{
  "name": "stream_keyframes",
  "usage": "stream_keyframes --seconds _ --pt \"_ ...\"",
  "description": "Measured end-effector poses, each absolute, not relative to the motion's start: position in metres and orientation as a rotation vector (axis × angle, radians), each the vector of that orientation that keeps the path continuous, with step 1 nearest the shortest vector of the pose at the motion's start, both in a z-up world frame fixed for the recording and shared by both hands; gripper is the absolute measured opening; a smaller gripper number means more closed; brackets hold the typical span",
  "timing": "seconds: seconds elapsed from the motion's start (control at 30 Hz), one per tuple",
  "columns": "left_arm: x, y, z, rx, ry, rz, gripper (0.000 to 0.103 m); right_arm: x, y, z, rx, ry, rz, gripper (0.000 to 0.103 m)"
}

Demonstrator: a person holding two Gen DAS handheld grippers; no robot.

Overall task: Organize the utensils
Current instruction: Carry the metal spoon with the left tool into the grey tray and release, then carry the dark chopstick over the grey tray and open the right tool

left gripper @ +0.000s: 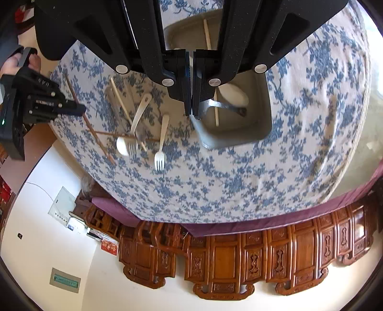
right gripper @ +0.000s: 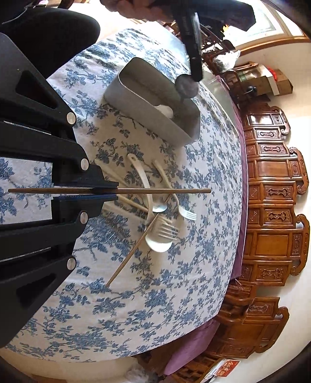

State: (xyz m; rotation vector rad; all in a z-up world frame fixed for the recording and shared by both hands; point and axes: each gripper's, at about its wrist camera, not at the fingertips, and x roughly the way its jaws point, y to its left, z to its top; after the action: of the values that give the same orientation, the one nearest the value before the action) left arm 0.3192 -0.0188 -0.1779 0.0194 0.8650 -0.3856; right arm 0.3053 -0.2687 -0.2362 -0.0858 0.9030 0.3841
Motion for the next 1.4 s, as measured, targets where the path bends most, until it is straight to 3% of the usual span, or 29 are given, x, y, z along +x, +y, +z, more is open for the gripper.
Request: stream_keyframes --seconds 0.9,1.4 --pt "0.301 -0.008 -0.244 0.049 1.030 -0.287 0.002 0.300 -0.193 -0.227 -0.079 0.897 0.498 0.006" --pt "0.293 0.027 -0.203 0.038 0.945 -0.176 0.002 0.313 -0.149 -0.212 -0.070 0.879 0.557 0.006"
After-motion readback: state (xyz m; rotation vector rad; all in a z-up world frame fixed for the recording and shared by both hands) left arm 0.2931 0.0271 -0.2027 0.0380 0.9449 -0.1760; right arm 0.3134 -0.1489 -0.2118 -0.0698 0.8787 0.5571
